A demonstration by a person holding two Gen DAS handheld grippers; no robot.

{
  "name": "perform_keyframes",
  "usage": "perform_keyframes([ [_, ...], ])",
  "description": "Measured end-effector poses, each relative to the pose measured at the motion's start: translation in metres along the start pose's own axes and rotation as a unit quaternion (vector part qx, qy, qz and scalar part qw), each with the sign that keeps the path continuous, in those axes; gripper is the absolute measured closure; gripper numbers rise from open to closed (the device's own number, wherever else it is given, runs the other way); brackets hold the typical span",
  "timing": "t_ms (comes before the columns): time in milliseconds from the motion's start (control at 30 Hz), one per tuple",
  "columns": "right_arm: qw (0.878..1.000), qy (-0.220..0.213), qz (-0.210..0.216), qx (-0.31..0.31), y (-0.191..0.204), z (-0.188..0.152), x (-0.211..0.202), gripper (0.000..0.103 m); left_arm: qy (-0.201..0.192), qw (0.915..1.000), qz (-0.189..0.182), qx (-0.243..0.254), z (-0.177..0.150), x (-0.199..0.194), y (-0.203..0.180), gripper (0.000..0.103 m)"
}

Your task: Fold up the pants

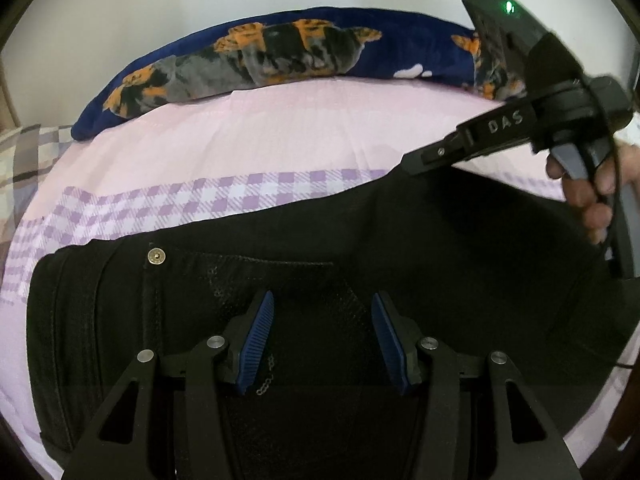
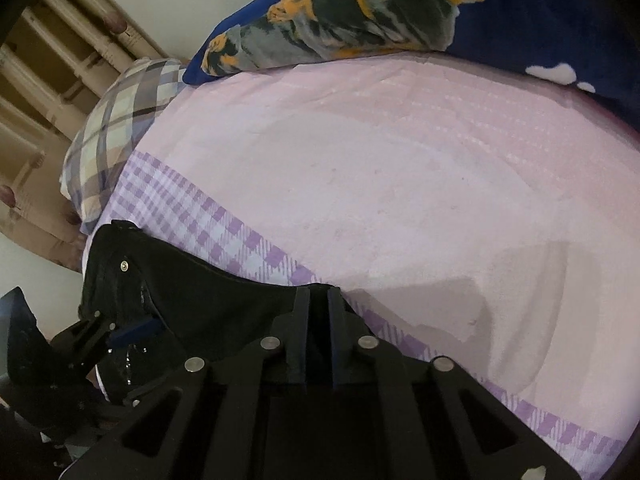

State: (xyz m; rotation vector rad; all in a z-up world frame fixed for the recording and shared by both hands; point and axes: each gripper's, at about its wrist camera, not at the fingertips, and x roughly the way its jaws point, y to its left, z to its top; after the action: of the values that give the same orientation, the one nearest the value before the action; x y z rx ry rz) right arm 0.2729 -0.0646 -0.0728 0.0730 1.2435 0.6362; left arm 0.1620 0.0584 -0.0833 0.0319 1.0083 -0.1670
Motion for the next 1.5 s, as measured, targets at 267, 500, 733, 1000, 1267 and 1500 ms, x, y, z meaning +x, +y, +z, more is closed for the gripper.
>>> perform_keyframes([
  [267,0.994,-0.089,0.003,0.055,-0.013,-0.024,-0.077,0.080,-0.020,0.9992,-0.033,-0.004,0.008,-0.026,-0.017,0.051],
  [500,0.992,-0.051,0.006,0.117,-0.040,-0.093,-0.081,0.080,0.003,0.9956,-0.085,0.040,-0.002,-0.024,-0.062,0.051],
  [733,0.976,-0.091,-0.061,0.189,-0.097,-0.130,-0.102,0.088,0.026,0.9959,-0.059,0.063,-0.021,-0.017,-0.072,0.051],
  [1000,0.942,-0.137,-0.125,0.281,-0.166,-0.194,-0.170,0.085,0.039,0.9974,-0.040,0.046,-0.019,-0.019,-0.073,0.050],
  [1267,0.891,-0.204,-0.159,0.373,-0.192,-0.310,-0.269,0.074,0.021,0.9943,-0.083,0.064,-0.012,-0.039,-0.108,0.049],
  [1500,0.835,-0.242,-0.166,0.465,-0.207,-0.417,-0.324,0.070,0.023,0.9871,-0.118,0.106,-0.011,-0.043,-0.150,0.049],
])
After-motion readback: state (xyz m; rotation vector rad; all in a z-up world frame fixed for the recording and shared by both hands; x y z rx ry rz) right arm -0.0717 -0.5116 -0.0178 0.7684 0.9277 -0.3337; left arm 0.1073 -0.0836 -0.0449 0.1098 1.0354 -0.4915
